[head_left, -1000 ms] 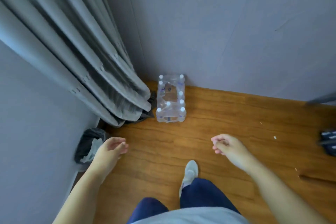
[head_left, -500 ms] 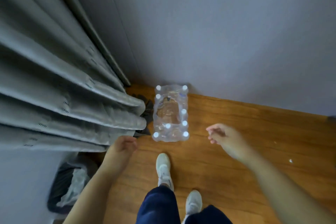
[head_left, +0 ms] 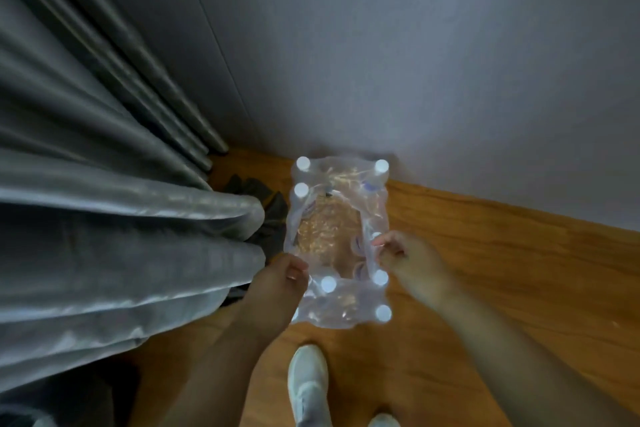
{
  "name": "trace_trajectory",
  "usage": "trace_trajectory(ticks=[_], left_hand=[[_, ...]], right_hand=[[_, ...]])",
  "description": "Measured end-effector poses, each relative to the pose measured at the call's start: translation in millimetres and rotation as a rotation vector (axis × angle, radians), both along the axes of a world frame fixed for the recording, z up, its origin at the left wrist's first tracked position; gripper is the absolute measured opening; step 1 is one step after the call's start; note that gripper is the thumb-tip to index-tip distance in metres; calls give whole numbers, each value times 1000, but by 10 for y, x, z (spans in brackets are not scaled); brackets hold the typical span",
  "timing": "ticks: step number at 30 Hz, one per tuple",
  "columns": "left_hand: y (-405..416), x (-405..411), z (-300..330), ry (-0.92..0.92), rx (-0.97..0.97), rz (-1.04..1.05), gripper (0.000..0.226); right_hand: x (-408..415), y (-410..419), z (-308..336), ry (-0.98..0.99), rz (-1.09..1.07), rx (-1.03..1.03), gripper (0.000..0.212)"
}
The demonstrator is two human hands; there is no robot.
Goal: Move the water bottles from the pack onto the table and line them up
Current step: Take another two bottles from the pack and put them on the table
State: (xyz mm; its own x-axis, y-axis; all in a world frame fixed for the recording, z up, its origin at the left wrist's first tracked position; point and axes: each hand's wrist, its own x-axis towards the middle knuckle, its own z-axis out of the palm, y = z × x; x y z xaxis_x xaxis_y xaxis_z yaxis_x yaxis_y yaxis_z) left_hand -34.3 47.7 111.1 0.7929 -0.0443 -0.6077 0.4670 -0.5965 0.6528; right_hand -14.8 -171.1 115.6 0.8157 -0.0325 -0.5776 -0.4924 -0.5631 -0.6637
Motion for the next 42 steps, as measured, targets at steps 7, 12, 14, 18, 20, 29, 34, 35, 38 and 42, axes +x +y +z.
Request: trace_trajectory(ticks=[7,12,14,18,20,29,34,35,38,42], left_hand=[[9,218,-970,-151,-9,-9,8],[63,386,-1299,-296,-37,28,14],[71,494,-1347,-362,-44,41,15],[43,656,-1402,-450,-27,58,8],[-38,685,-1402,-465,-51,31,7],[-627,955,-1578,-433,269,-540,13],[-928,995,-1724,-252,25,-697,34],[-950,993,-1734,-213,-39,-698,38],[-997,991,-1772,-147,-169,-685,47],[-1065,1005,-1875,-152,-223,-623,40]], right_hand=[[227,271,-1326,-52,822,-357,29],[378,293,-1691,-179,1109,-251,52],[378,332,-1734,-233,1154,-207,53],[294,381,-1785,-420,1165,-150,42],[250,378,-1790,-478,1110,-147,37],[56,320,-1721,-536,857,-351,38],[-5,263,-1718,-579,837,-380,38],[-13,247,-1717,-578,829,-363,37],[-23,229,-1701,-548,830,-345,37],[-17,209,-1704,-532,807,-318,37]])
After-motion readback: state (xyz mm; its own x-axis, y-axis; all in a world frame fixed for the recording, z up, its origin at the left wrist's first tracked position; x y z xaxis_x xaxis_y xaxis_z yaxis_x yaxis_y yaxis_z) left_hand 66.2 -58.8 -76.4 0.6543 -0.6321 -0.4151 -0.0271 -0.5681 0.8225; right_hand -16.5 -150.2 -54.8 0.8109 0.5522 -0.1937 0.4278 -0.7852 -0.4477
